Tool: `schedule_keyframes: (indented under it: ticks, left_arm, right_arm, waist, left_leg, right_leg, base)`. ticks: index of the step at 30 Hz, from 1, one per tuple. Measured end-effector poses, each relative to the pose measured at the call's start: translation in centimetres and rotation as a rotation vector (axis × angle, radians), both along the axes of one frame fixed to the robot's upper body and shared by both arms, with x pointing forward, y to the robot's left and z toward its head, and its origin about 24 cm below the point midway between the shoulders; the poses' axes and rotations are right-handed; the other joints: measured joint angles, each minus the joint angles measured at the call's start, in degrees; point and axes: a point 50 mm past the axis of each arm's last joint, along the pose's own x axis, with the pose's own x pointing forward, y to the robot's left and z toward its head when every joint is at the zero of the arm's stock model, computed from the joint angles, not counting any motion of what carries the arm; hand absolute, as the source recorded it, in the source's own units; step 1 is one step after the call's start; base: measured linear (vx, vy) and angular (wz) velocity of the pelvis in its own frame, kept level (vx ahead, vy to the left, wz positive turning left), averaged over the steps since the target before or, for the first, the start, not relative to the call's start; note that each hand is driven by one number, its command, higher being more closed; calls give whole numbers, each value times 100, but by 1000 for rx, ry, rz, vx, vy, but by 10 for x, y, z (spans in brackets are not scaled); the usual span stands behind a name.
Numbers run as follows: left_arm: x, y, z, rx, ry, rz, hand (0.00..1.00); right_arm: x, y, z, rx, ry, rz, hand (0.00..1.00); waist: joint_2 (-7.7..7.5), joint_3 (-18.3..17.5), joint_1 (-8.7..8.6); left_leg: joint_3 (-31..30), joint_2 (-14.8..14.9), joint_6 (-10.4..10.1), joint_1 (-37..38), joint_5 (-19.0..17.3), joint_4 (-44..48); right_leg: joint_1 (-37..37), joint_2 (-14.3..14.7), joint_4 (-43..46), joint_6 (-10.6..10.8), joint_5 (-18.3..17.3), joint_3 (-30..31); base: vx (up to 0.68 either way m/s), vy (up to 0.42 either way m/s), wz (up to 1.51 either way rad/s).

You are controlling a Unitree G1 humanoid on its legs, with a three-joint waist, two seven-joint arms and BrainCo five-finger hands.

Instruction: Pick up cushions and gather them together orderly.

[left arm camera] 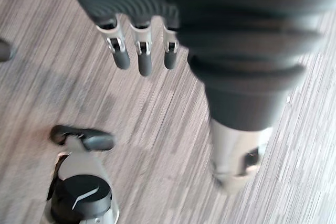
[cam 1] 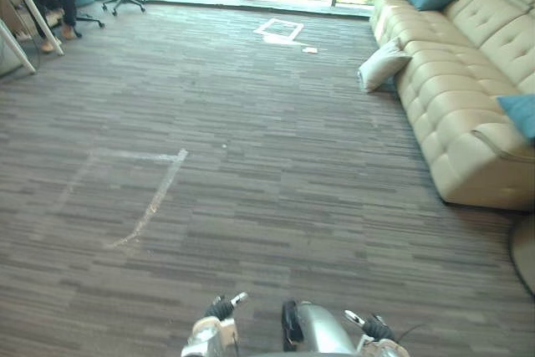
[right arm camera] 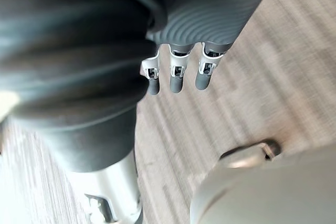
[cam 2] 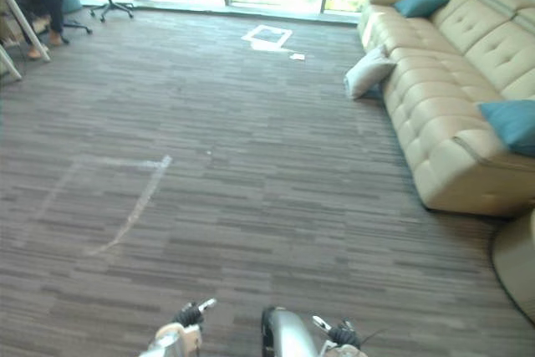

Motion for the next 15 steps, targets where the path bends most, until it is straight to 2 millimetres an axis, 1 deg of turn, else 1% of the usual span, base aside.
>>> schedule_keyframes:
  ticks: [1,2,3,4,5,6,7,8,9,10,11,12,13,14,15]
  left_arm:
    - [0,3,0,2,-5,24,0]
    - [3,8,3,17,-34,31,0]
    - [3,9,3,19,-37,32,0]
    - [6,13,5,32,-52,30,0]
    - [7,14,6,33,-59,32,0]
    - [11,18,9,39,-88,41,0]
    - [11,18,10,43,-95,44,0]
    - [12,19,10,46,-105,49,0]
    - [13,20,11,47,-111,54,0]
    - [13,20,11,47,-115,57,0]
    - [12,23,12,52,-119,69,0]
    - [12,24,12,55,-121,70,0]
    - [9,26,11,59,-115,75,0]
    - [6,33,10,73,-99,82,0]
    - [6,34,10,77,-95,81,0]
  right_arm:
    - [3,2,0,0,0,26,0]
    - [11,3,2,-6,-12,55,0]
    - [11,3,2,-5,-10,57,0]
    - [17,7,3,-2,-19,85,0]
    - [17,9,3,1,-19,86,0]
    - [19,15,3,19,-27,81,0]
    - [21,17,3,23,-30,81,0]
    - [22,19,3,27,-37,80,0]
    - [19,20,2,31,-29,76,0]
    - [18,20,2,32,-24,76,0]
    - [15,21,1,33,-11,79,0]
    - [12,21,0,33,-4,78,0]
    - [5,21,-2,35,17,70,0]
    - [-5,25,-5,49,41,61,0]
    - [-7,27,-6,55,47,59,0]
  waist:
    - [-15,17,75]
    - [126,94,194]
    - [136,99,211]
    - [82,116,312]
    - [56,110,348]
    - [-73,158,443]
    - [-111,142,461]
    - [-111,141,459]
    - [-101,128,467]
    - [-104,121,472]
    - [-138,83,473]
    - [-169,55,481]
    - [-269,-113,525]
    - [-524,-280,505]
    - [-584,-284,500]
  left_leg:
    - [56,73,-292,-434,717,887]
    - [317,384,-43,-1242,994,2379]
    - [405,451,137,-1450,794,2606]
    - [699,555,494,-1893,233,2689]
    - [810,570,507,-2004,104,2596]
    - [1359,646,566,-2266,-355,1685]
    - [1489,632,571,-2343,-411,1263]
    - [1572,601,536,-2603,-403,308]
    - [1489,529,464,-2718,-277,-581]
    - [1400,500,439,-2778,-195,-943]
    - [1150,426,464,-2900,22,-1525]
    - [1121,399,478,-2922,232,-1481]
    - [1172,259,690,-2907,563,-1295]
    - [1449,77,810,-2773,270,-1109]
    - [1474,0,862,-2675,200,-1086]
  right_leg:
    - [356,32,-338,-28,-149,90]
    - [1011,238,-910,-106,-292,279]
    - [1173,261,-1031,-135,-316,318]
    - [1667,239,-1418,-142,-327,450]
    - [1816,210,-1551,-140,-326,498]
    - [2341,56,-1978,-58,-331,692]
    - [2453,-4,-2081,-4,-366,766]
    - [2720,-98,-2295,80,-499,926]
    - [2887,-167,-2383,144,-675,1055]
    - [2922,-194,-2382,172,-762,1115]
    - [3112,-297,-2469,306,-966,1247]
    - [3195,-344,-2472,346,-997,1310]
    - [3240,-516,-2323,403,-1025,1578]
    - [2983,-783,-1649,808,-789,1863]
    - [2906,-808,-1340,901,-661,1967]
  base:
    - [596,-89,-14]
    - [596,-89,-31]
    - [621,-10,-54]
    - [393,19,-42]
    - [560,30,-77]
    - [370,27,-65]
    - [596,82,-83]
    - [646,154,-64]
    - [546,145,-62]
    - [587,258,-62]
    - [370,176,-48]
    - [837,385,-71]
    - [909,411,-66]
    - [1049,486,-61]
    - [715,346,-33]
